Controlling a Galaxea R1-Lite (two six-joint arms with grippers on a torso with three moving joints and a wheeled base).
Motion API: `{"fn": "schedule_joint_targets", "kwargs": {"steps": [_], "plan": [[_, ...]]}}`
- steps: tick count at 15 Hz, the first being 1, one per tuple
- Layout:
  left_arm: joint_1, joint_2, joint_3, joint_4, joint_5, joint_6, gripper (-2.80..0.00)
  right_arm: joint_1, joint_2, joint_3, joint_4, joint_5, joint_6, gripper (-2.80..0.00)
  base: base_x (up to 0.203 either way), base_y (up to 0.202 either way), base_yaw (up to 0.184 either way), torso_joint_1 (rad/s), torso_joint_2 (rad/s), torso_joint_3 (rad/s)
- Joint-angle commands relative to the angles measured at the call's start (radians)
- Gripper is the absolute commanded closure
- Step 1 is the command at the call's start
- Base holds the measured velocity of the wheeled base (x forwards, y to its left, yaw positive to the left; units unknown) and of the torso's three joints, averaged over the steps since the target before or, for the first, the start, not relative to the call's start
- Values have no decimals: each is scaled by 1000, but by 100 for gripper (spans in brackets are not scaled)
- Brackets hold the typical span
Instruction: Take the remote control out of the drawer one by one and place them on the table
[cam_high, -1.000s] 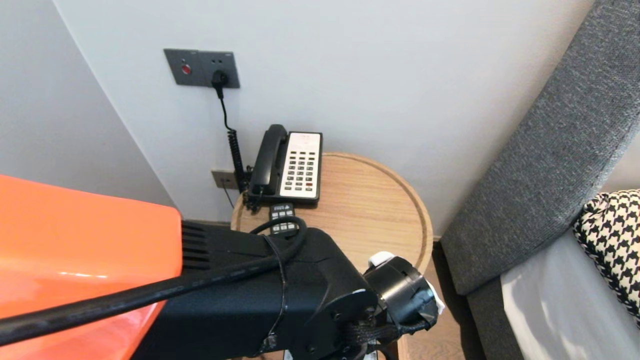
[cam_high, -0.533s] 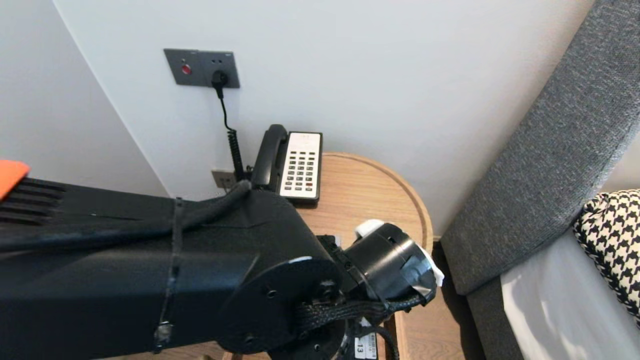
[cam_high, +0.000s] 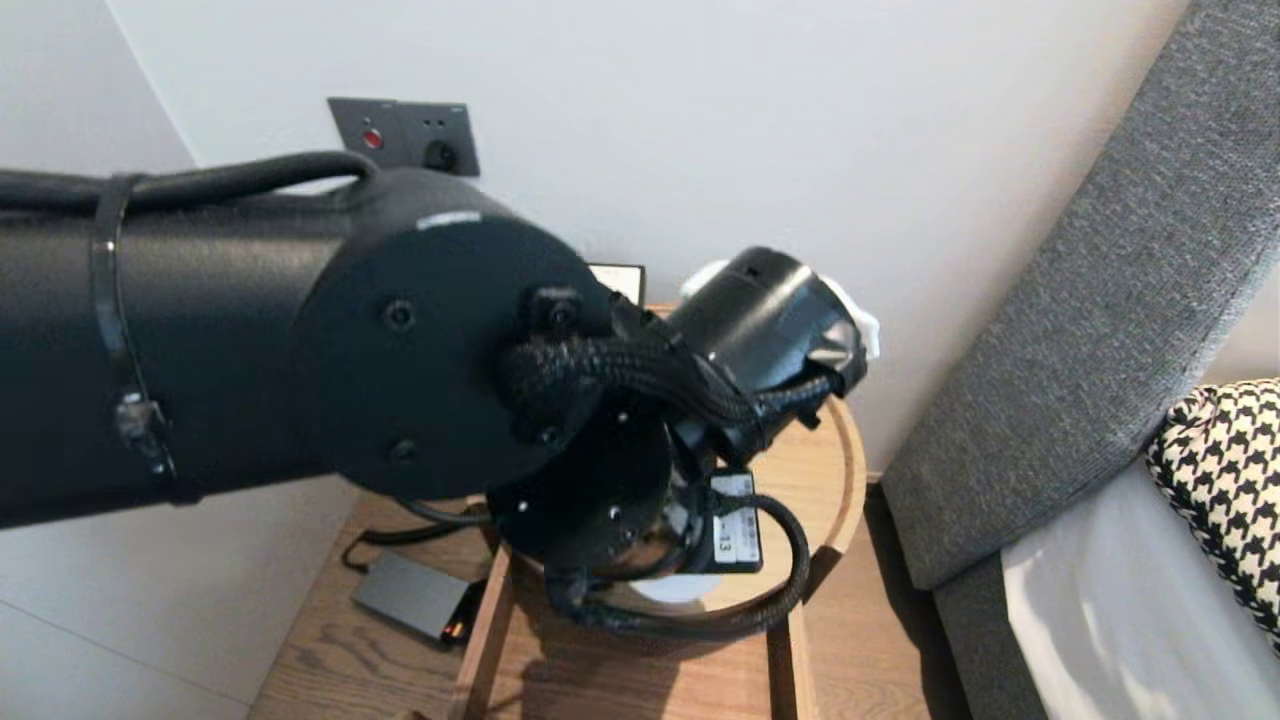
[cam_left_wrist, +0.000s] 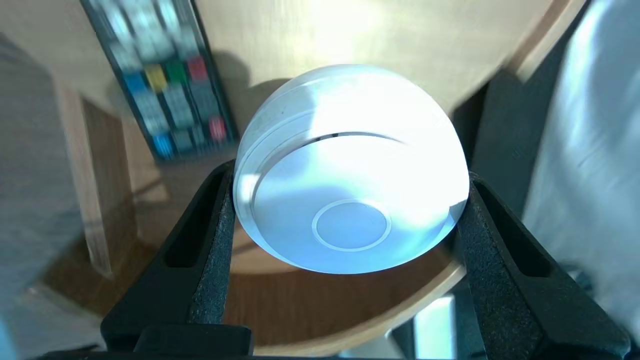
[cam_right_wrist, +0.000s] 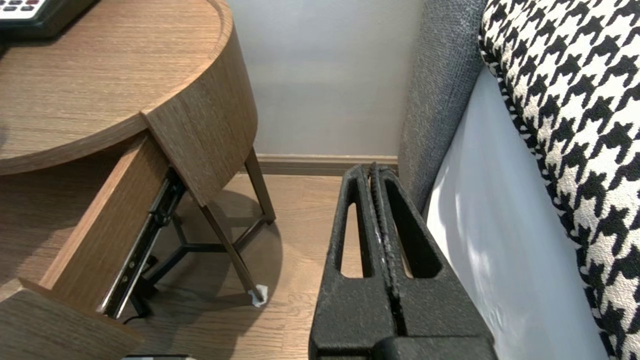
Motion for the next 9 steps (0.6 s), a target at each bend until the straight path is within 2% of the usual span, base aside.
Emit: {"fn": "schedule_joint_targets", "kwargs": {"steps": [1, 5, 9], "plan": [[56, 76, -120, 39, 1, 34, 0, 0, 2, 25, -1, 0, 0, 0, 0, 0, 0, 0, 0, 0], [117, 138, -118, 33, -7, 68, 0, 0, 2, 25, -1, 0, 0, 0, 0, 0, 0, 0, 0, 0], [128, 158, -123, 11, -23, 71, 0, 0, 2, 25, -1, 0, 0, 0, 0, 0, 0, 0, 0, 0]]}}
